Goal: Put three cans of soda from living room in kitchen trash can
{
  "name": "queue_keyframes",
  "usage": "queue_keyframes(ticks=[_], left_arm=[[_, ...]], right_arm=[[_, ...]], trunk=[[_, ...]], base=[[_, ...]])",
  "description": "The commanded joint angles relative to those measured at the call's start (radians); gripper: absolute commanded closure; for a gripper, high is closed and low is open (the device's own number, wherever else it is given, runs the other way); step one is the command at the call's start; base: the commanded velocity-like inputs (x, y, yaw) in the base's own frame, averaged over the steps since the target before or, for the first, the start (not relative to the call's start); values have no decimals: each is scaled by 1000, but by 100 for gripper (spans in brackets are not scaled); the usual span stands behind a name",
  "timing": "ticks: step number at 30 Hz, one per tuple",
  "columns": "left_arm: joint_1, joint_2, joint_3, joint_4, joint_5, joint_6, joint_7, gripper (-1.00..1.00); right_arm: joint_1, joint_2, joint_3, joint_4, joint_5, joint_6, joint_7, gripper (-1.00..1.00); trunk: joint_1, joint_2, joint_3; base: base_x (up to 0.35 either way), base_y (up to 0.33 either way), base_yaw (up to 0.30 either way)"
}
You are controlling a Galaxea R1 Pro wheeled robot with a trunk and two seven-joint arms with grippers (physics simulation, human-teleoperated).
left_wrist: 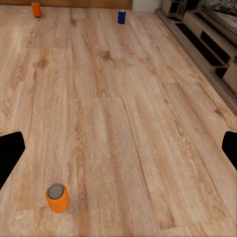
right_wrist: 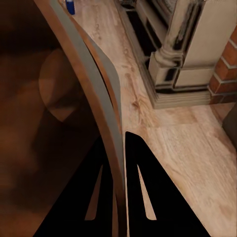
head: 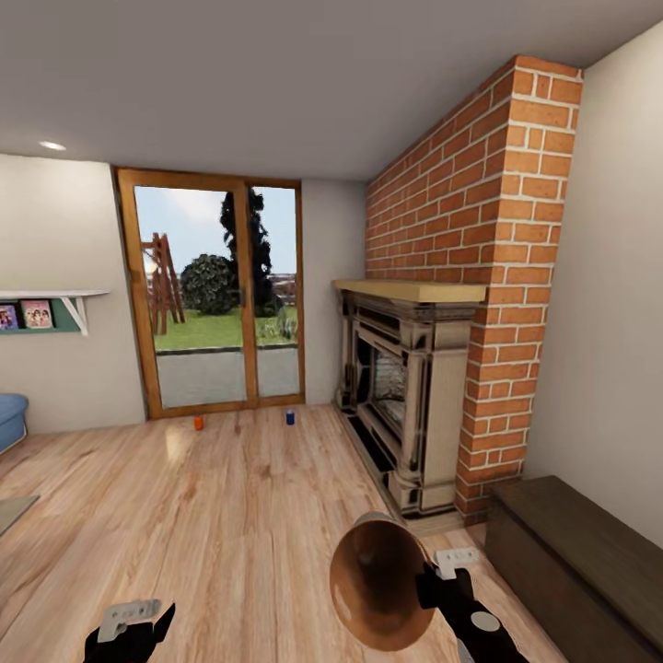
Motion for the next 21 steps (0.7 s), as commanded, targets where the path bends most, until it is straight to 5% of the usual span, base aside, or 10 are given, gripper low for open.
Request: queue_keyframes(ticks=[1,9,13,21], left_arm=[[-1,0,0,1,0,0,0,-100],[-2,0,0,4,1,1,2,-100],[-25,-22,-22,10,-1,24,-21,-100],[-34,-22,-67,24,-1,49,-66,-100]], right_arm=[[-1,8,-2,-1,0,0,-7,100],[-3,20,-5,-2,0,-2,-51,100],[-24,4,8,-12,0,22,-49,100],[-24,4,8,-12,0,73,-53,100]], trunk=[[0,0,0],[0,0,0],[0,0,0],[0,0,0]], base=[[69,210,0],[14,267,0],[0,0,0],[0,0,0]])
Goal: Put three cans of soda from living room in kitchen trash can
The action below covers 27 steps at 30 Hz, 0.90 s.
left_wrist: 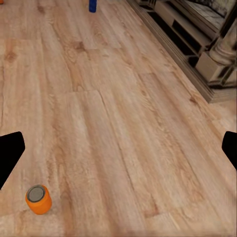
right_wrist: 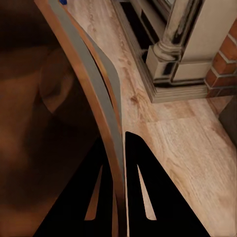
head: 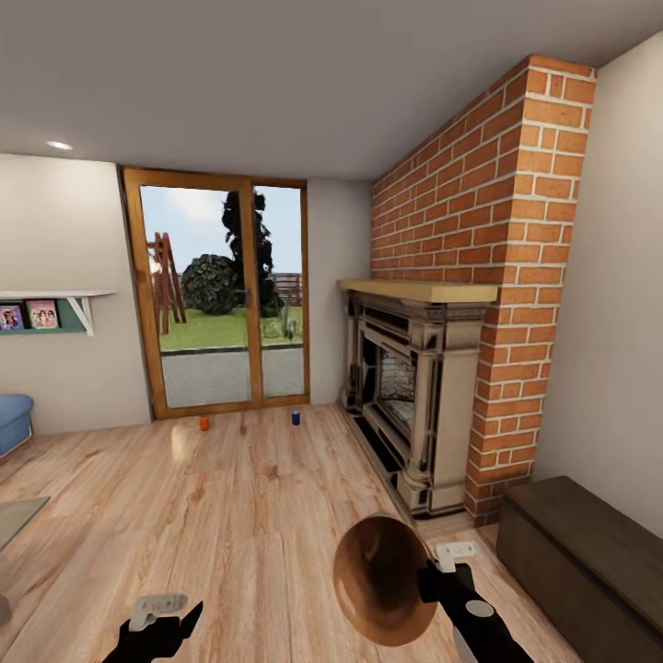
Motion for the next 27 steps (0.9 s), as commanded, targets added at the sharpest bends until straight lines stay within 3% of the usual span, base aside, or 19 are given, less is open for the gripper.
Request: queue_keyframes(ticks=[1,11,12,23,24,27], left_arm=[[0,0,-6,0,0,0,-1,-100],[0,0,-62,0,0,0,-1,-100],[6,4,-56,6,3,-6,5,-100],[69,-58,6,66,12,-67,66,-100],[96,-76,135,160,12,-243,116,-100],[97,-77,137,162,12,-246,117,-100]], right_arm=[[-1,0,-1,-3,3,1,6,100],[-1,0,-1,-3,3,1,5,100],[6,1,-6,5,2,-4,5,100],[69,7,-58,89,-9,-56,-28,100],[70,7,-59,84,-9,-201,-28,100],[70,7,-60,86,-9,-203,-29,100]], trunk=[[0,0,0],[0,0,0],[0,0,0],[0,0,0],[0,0,0],[0,0,0]], base=[[0,0,0],[0,0,0],[0,0,0],[0,0,0],[0,0,0],[0,0,0]])
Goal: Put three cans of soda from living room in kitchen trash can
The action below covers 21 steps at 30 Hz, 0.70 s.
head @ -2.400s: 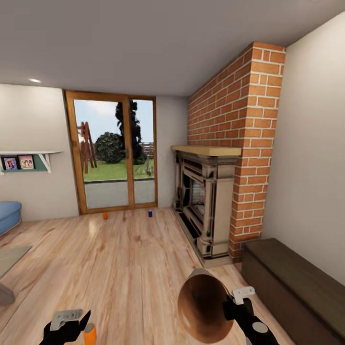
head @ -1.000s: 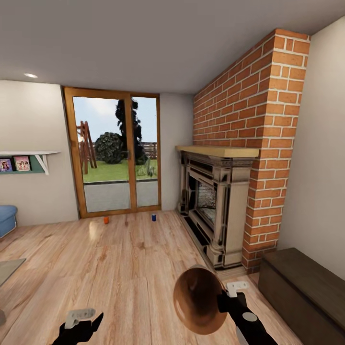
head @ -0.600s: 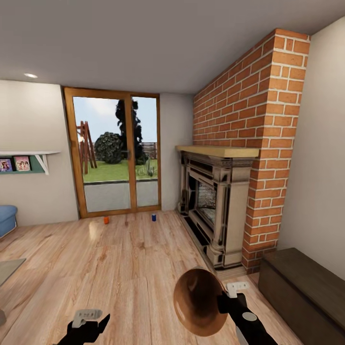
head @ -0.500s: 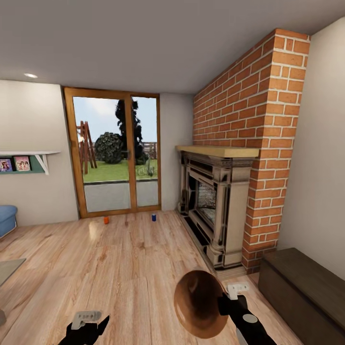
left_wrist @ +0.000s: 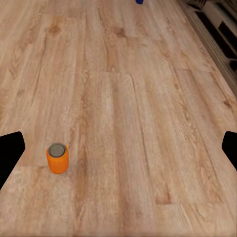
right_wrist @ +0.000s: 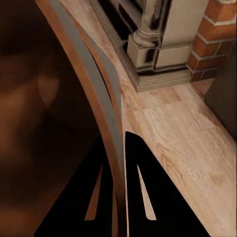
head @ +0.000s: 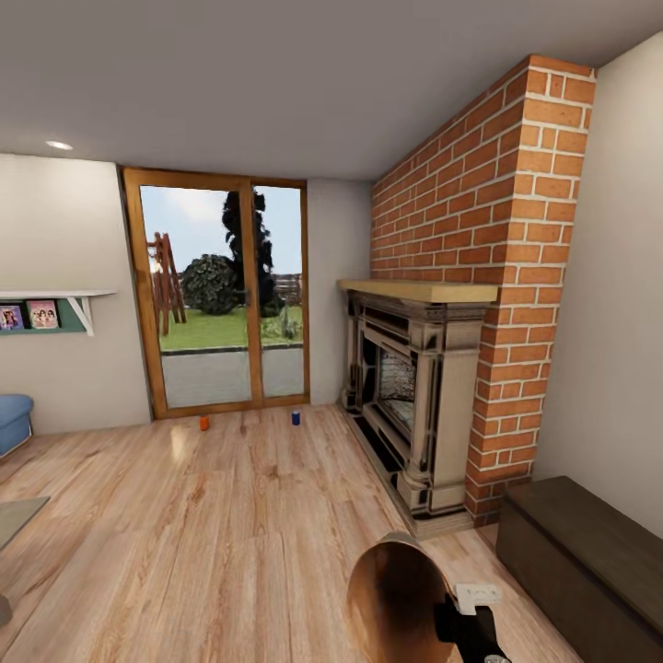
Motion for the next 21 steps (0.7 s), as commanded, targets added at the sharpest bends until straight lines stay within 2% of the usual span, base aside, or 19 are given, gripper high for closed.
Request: queue_keyframes(ticks=[1,21], left_arm=[[0,0,0,1,0,0,0,-100],[0,-2,2,4,-1,-2,1,-100]], right_arm=[[0,0,1,-35,2,-1,8,100],[0,0,3,-22,3,-2,8,100]], trunk=[[0,0,0],[0,0,0]], base=[[0,0,0],[0,0,0]])
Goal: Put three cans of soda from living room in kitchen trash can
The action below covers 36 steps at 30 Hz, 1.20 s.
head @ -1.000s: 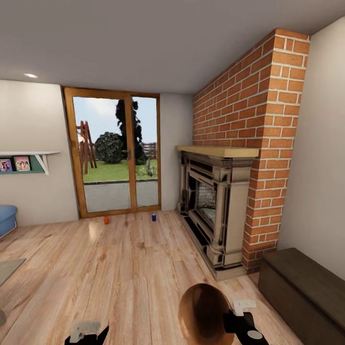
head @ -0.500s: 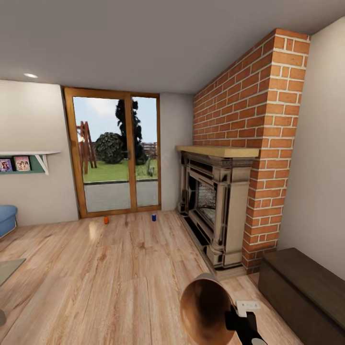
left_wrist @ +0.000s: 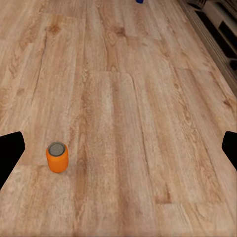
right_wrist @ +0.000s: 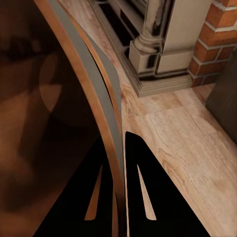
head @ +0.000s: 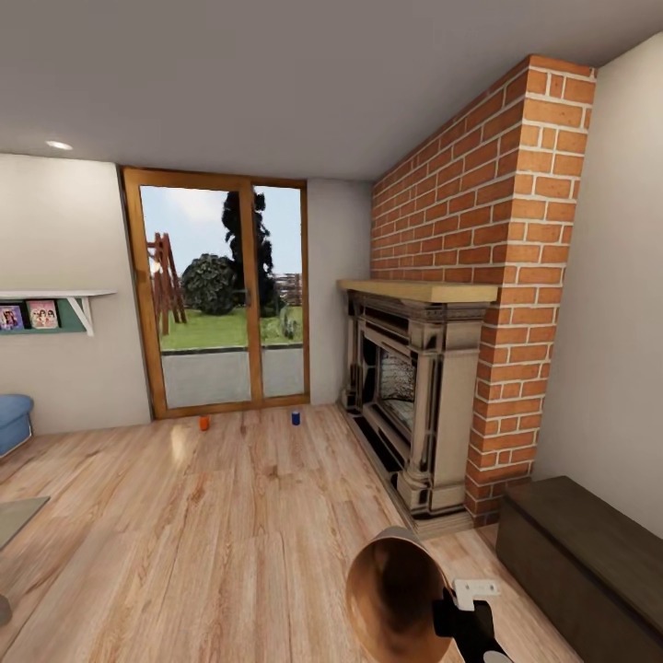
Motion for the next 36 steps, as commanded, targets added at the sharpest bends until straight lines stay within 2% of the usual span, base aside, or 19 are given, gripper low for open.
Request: queue_keyframes(ticks=[1,14,22,25,27,30,31,33,36], left_arm=[[0,0,0,0,0,0,0,-100],[-1,3,0,-12,3,0,0,-100],[-39,14,0,-37,5,19,-21,-100],[-65,18,-1,-42,5,52,-31,-100],[-93,26,-1,-42,6,99,-47,-100],[-119,50,-1,-39,9,158,-98,-100],[-132,68,-1,-38,11,192,-142,-100],[-141,76,0,-37,11,210,-164,-100],[-161,91,0,-33,11,236,-190,-100]], right_arm=[[-1,0,-1,-2,4,-1,7,100],[-1,0,-1,0,6,-1,7,100],[-1,0,-5,-2,4,0,33,100],[-2,0,-5,-5,3,6,50,100],[-3,0,-5,-6,3,9,55,100],[-7,2,-5,-7,3,13,57,100],[-11,6,-5,-8,3,17,58,100],[-13,8,-5,-8,3,25,59,100],[-20,11,-5,-15,3,87,59,100]], trunk=[[0,0,0],[0,0,0],[0,0,0],[0,0,0],[0,0,0],[0,0,0],[0,0,0],[0,0,0],[0,0,0]], base=[[0,0,0],[0,0,0],[0,0,0],[0,0,0],[0,0,0],[0,0,0],[0,0,0],[0,0,0],[0,0,0]])
